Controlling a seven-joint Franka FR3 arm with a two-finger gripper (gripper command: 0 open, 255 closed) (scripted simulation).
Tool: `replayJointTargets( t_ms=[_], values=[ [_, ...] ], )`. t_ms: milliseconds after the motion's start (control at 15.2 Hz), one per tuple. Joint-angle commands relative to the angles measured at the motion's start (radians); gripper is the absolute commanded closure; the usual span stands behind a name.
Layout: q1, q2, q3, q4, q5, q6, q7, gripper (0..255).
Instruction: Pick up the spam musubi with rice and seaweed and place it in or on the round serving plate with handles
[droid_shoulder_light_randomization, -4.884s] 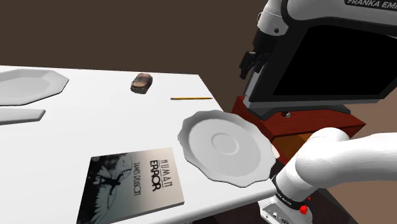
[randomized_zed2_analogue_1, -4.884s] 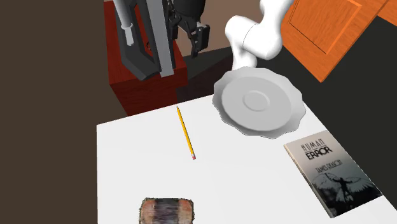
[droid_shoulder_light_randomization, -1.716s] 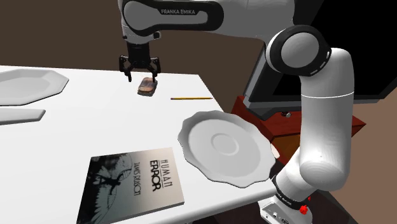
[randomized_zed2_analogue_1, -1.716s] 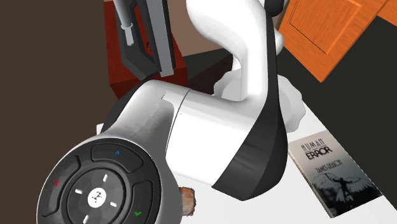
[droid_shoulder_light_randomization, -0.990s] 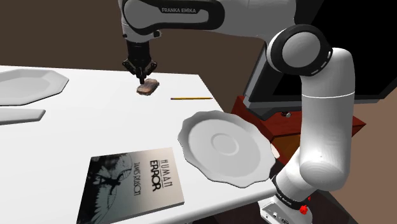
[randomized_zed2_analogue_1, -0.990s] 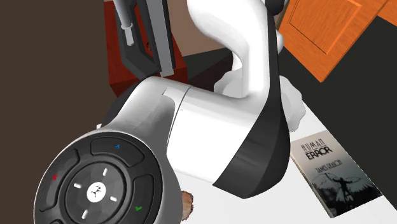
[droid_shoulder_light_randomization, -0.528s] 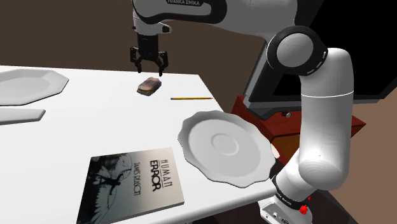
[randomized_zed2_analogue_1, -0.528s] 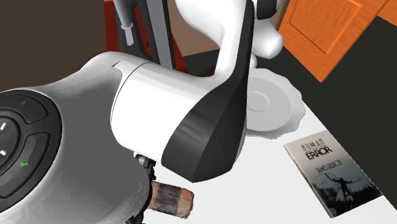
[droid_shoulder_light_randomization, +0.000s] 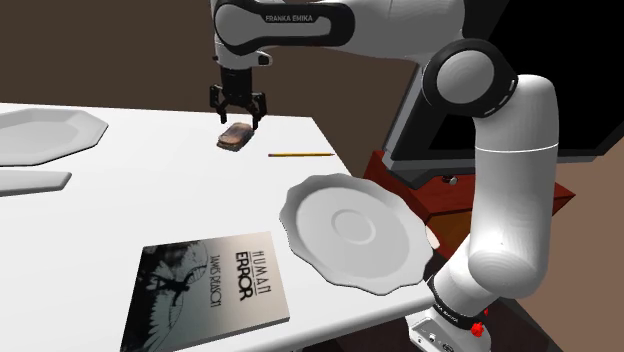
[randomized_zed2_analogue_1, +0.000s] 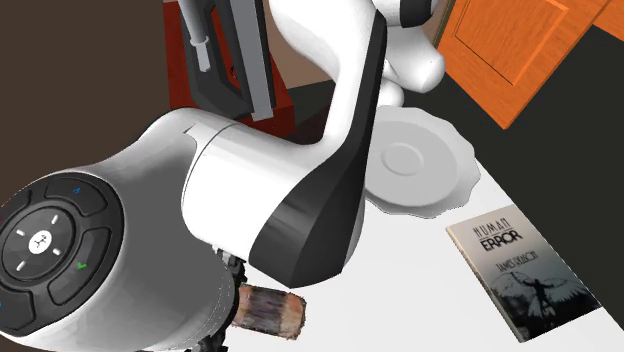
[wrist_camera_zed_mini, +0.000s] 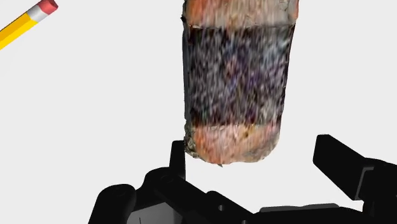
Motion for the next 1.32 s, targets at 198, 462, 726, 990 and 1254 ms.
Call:
replayJointTargets(
  t_ms=[198, 462, 726, 990, 1254],
  values=[
    [-0.003, -0.003, 0.0, -0.016, 0.001, 0.014, 0.0, 0],
    [-0.003, -0.003, 0.0, -0.016, 0.001, 0.014, 0.0, 255],
    [-0.004, -0.005, 0.0, -0.02, 0.001, 0.016, -0.001, 255],
    [-0.006, -0.009, 0.0, -0.027, 0.002, 0.018, -0.001, 255],
    [0.001, -0.003, 0.001, 0.025, 0.002, -0.027, -0.003, 255]
  ],
)
